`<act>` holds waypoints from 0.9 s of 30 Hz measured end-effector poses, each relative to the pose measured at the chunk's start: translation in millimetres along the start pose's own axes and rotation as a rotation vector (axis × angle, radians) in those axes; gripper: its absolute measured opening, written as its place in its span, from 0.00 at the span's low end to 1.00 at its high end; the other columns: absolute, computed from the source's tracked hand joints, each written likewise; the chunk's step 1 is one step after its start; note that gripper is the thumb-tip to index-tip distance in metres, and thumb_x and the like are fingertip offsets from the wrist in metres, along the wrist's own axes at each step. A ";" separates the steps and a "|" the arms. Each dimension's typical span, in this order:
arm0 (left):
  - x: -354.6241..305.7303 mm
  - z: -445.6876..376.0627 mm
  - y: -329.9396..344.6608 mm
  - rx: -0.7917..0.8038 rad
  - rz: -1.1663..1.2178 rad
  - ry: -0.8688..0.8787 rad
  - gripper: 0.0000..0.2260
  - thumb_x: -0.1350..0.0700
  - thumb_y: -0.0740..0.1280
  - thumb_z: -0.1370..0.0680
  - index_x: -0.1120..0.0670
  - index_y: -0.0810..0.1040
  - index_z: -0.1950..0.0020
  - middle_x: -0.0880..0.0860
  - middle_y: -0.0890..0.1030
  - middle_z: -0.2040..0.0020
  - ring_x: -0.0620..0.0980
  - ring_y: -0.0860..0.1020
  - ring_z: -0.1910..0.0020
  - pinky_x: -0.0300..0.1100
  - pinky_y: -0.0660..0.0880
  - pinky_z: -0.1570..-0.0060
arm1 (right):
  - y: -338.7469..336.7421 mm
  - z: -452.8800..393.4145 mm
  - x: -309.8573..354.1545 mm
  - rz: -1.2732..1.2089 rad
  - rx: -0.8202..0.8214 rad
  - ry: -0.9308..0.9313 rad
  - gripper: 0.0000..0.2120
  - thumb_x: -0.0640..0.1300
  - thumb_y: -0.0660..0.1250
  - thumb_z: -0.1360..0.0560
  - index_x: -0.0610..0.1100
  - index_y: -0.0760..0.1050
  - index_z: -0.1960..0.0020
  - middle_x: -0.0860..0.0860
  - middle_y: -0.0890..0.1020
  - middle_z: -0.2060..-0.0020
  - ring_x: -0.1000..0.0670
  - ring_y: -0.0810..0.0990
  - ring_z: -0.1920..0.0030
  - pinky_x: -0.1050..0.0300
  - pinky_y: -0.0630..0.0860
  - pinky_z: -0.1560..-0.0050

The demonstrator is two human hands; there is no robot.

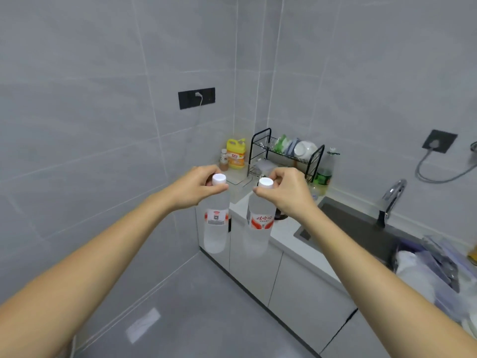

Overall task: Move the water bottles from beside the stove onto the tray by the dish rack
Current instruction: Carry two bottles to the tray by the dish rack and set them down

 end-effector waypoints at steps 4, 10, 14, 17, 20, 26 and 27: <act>60.4 -60.7 -32.4 0.023 -0.018 -0.008 0.15 0.45 0.71 0.21 0.57 0.76 0.52 0.49 0.72 0.64 0.47 0.69 0.66 0.45 0.69 0.68 | 47.7 -78.3 5.0 -0.044 0.032 -0.025 0.19 0.52 0.81 0.33 0.38 0.78 0.61 0.51 0.75 0.72 0.54 0.69 0.70 0.55 0.67 0.68; 143.6 -163.9 -75.6 0.043 -0.079 0.014 0.15 0.46 0.72 0.21 0.58 0.76 0.51 0.49 0.72 0.64 0.48 0.70 0.66 0.46 0.69 0.67 | 104.8 -202.3 -2.5 0.001 -0.023 -0.040 0.17 0.55 0.80 0.34 0.44 0.78 0.62 0.50 0.79 0.70 0.54 0.73 0.70 0.53 0.70 0.68; 190.3 -237.7 -98.1 0.012 -0.118 0.044 0.13 0.46 0.71 0.21 0.55 0.76 0.53 0.49 0.72 0.64 0.48 0.69 0.66 0.47 0.67 0.62 | 127.8 -273.8 -11.3 0.073 -0.079 -0.060 0.15 0.55 0.78 0.34 0.46 0.76 0.65 0.52 0.77 0.71 0.52 0.73 0.69 0.53 0.70 0.68; 218.3 -294.3 -104.5 0.009 -0.113 0.063 0.10 0.46 0.70 0.20 0.50 0.74 0.55 0.47 0.73 0.63 0.47 0.70 0.65 0.47 0.68 0.62 | 143.2 -329.3 -30.2 0.090 -0.098 -0.038 0.15 0.56 0.78 0.33 0.50 0.74 0.67 0.54 0.77 0.72 0.52 0.73 0.69 0.54 0.69 0.68; 242.4 -351.4 -102.3 0.030 -0.130 0.079 0.07 0.47 0.70 0.20 0.46 0.75 0.54 0.45 0.75 0.61 0.46 0.72 0.63 0.44 0.70 0.63 | 161.3 -389.4 -63.9 0.094 -0.097 -0.016 0.16 0.56 0.77 0.33 0.48 0.75 0.66 0.53 0.76 0.72 0.53 0.72 0.70 0.54 0.69 0.68; 296.7 -464.8 -83.2 0.075 -0.174 0.057 0.08 0.47 0.68 0.19 0.50 0.76 0.47 0.49 0.78 0.56 0.50 0.78 0.58 0.47 0.79 0.70 | 203.4 -503.1 -135.5 0.105 -0.047 -0.015 0.18 0.58 0.77 0.35 0.44 0.76 0.63 0.47 0.79 0.70 0.50 0.72 0.69 0.55 0.65 0.69; 306.0 -482.0 -77.7 0.089 -0.173 0.048 0.07 0.47 0.68 0.20 0.50 0.77 0.47 0.50 0.78 0.56 0.50 0.79 0.59 0.48 0.81 0.70 | 209.3 -518.0 -148.5 0.108 -0.037 0.001 0.18 0.57 0.77 0.35 0.44 0.76 0.63 0.47 0.79 0.70 0.50 0.72 0.69 0.55 0.65 0.69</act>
Point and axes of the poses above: each hand's wrist, its own z-axis away from the middle knuckle, its own y-axis out of the palm, x = y × z, the point moved 9 cm from there along -z, towards the middle knuckle
